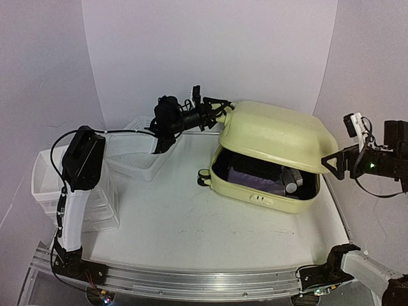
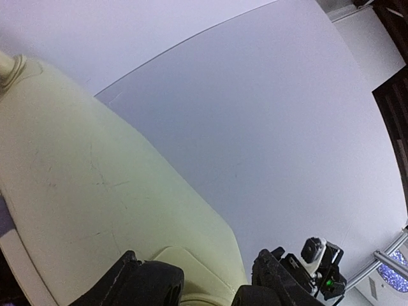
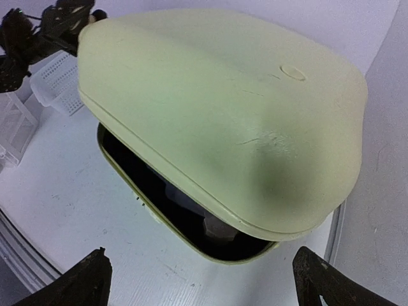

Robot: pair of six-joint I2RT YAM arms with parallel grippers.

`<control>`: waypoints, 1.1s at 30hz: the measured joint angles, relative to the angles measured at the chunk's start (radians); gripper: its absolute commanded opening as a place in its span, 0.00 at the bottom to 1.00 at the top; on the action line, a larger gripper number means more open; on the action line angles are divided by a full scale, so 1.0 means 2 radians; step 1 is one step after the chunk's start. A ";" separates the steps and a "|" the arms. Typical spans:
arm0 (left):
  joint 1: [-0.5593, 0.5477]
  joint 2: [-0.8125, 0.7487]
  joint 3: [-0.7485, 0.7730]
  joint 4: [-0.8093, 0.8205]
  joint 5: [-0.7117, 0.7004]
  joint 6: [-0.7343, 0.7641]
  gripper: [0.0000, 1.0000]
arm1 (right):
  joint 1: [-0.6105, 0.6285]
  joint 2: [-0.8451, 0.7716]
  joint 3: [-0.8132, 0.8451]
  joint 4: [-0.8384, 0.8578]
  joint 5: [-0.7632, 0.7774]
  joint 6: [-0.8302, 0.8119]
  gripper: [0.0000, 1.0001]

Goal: Open, take out, and arrange the luggage

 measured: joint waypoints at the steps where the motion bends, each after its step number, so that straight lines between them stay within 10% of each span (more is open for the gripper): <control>1: 0.002 0.005 0.015 0.000 -0.001 0.000 0.25 | 0.001 -0.004 0.003 0.005 -0.007 -0.014 0.98; 12: 0.014 0.059 0.146 -0.019 -0.019 0.001 0.24 | 0.116 0.098 0.065 -0.011 -0.243 -0.282 0.98; 19: 0.015 0.068 0.166 -0.027 -0.030 0.001 0.24 | 0.323 0.231 0.090 0.003 -0.086 -0.290 0.98; 33: 0.022 0.068 0.164 -0.027 -0.039 0.006 0.36 | 0.383 0.352 0.071 0.103 0.386 -0.318 0.98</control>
